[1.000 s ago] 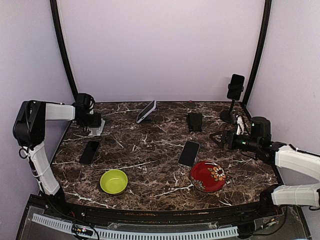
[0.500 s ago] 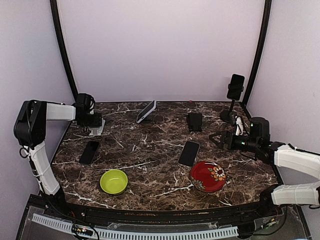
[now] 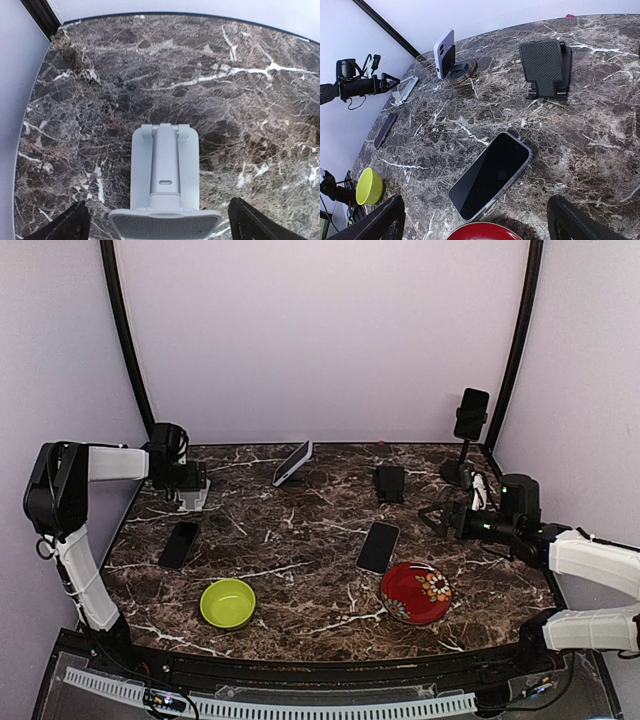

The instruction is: Remove the phone from the phone stand

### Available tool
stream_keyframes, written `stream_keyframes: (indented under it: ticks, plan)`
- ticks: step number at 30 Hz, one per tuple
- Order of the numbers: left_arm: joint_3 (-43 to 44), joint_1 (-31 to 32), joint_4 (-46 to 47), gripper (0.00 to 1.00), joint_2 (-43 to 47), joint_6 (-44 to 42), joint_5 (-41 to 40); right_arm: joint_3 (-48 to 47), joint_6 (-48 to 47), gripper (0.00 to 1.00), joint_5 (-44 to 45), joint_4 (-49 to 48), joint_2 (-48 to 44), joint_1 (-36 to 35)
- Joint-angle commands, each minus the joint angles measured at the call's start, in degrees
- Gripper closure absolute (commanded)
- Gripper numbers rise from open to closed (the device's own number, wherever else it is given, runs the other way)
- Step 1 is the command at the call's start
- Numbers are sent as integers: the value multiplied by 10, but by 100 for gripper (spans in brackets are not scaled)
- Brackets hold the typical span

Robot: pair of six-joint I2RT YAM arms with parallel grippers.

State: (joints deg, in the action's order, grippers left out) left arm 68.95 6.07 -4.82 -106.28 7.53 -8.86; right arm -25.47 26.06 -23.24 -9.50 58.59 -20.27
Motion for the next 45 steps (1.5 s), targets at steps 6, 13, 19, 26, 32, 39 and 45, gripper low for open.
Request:
stream_keyframes:
  ticks: [6, 13, 19, 26, 32, 39, 45]
  plan:
    - [-1, 31, 4, 1, 122, -21, -60, -7, 2, 1, -3, -12, -15, -2]
    - [-98, 35, 155, 1, 235, -82, 3, -3, 3, 1, -3, -10, -25, -2]
    - [-15, 35, 65, 1, 202, -118, 147, -3, 3, 1, -7, -12, -27, -2]
    - [8, 35, 94, 1, 164, -164, 359, 10, 11, 1, -6, -17, -39, -2]
    - [102, 48, 51, 2, 70, -143, 351, 10, 6, 1, -5, -12, -37, -3]
    - [199, 55, 17, 8, -30, -111, 359, 12, 0, 1, 0, -7, -33, -2]
    - [264, 61, -3, 13, -93, -99, 336, 11, -3, 1, 6, -2, -31, -2]
